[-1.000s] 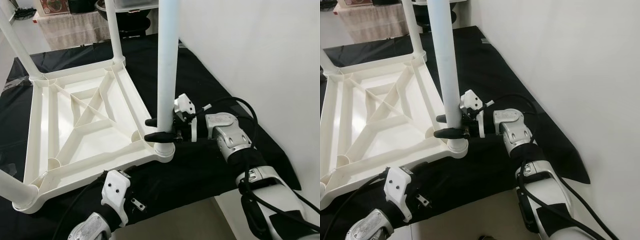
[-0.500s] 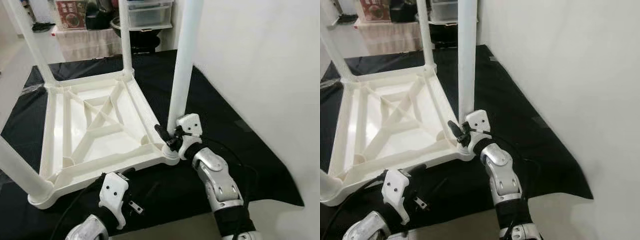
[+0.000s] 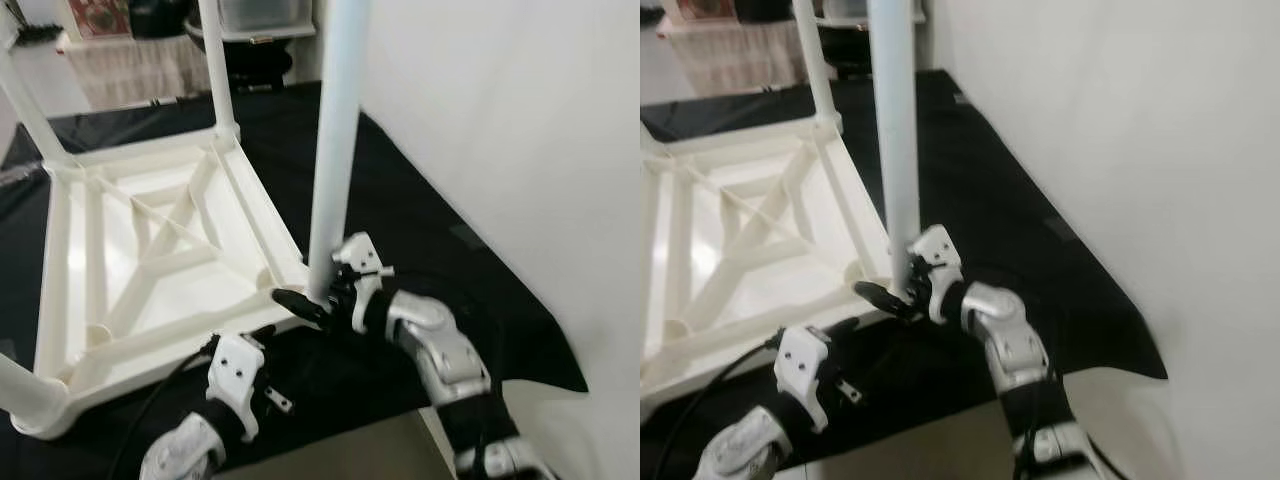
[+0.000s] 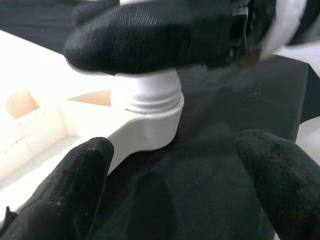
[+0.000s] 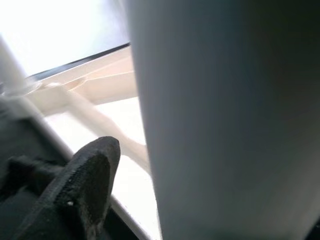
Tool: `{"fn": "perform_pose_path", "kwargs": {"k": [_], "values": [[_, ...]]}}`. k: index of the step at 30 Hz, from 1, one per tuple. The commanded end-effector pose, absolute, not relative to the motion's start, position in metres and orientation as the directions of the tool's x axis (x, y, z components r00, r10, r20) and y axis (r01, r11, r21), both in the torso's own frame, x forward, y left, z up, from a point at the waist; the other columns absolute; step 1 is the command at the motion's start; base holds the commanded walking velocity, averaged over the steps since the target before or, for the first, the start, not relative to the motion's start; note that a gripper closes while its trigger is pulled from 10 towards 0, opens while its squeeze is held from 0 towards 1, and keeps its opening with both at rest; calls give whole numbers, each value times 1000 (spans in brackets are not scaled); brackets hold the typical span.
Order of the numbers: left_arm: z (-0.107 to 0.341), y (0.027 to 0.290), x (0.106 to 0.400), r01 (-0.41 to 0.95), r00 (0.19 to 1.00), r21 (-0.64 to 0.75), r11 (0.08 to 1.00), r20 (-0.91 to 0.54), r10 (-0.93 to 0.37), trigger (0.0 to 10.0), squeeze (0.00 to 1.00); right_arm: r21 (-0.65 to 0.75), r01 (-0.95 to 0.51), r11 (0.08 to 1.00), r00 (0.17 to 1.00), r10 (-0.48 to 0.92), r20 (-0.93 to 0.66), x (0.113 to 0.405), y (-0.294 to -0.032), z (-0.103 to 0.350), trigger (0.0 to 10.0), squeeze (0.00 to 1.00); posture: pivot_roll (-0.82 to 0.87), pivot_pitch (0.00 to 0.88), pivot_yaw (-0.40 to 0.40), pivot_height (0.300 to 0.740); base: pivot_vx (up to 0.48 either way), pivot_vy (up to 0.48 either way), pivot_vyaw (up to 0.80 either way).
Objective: Building children table
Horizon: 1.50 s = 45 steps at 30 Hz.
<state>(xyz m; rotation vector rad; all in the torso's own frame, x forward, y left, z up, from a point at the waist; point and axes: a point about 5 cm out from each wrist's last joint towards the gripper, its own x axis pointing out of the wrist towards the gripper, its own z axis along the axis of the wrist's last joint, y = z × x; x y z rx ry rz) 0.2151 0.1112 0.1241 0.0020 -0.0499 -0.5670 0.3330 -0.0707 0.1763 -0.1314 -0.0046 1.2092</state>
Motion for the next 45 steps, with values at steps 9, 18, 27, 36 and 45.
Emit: {"fn": "perform_pose_path", "kwargs": {"k": [9,18,27,36,45], "values": [[118,108,211,546,837,17,838,26,-546,10000,0,-115,-990,77,93,985,-147,346,-69,191,10000,0,71,123,-61,740,0,0,0],[120,109,207,542,840,14,840,23,-542,10000,0,-65,-997,-29,-19,987,-157,354,-75,199,0,0,79,151,-60,740,0,0,0],[120,111,206,542,840,7,841,25,-542,10000,0,-110,-984,143,156,980,-121,357,-94,191,0,0,46,166,-39,740,0,0,0],[121,119,207,540,841,-9,842,23,-540,10000,0,-158,-602,783,796,605,-37,315,-92,149,0,0,17,196,0,740,0,0,0],[121,121,211,559,829,2,829,8,-559,10000,0,-163,-637,753,768,639,-48,313,-73,146,4471,0,33,162,12,740,0,0,0]]}}
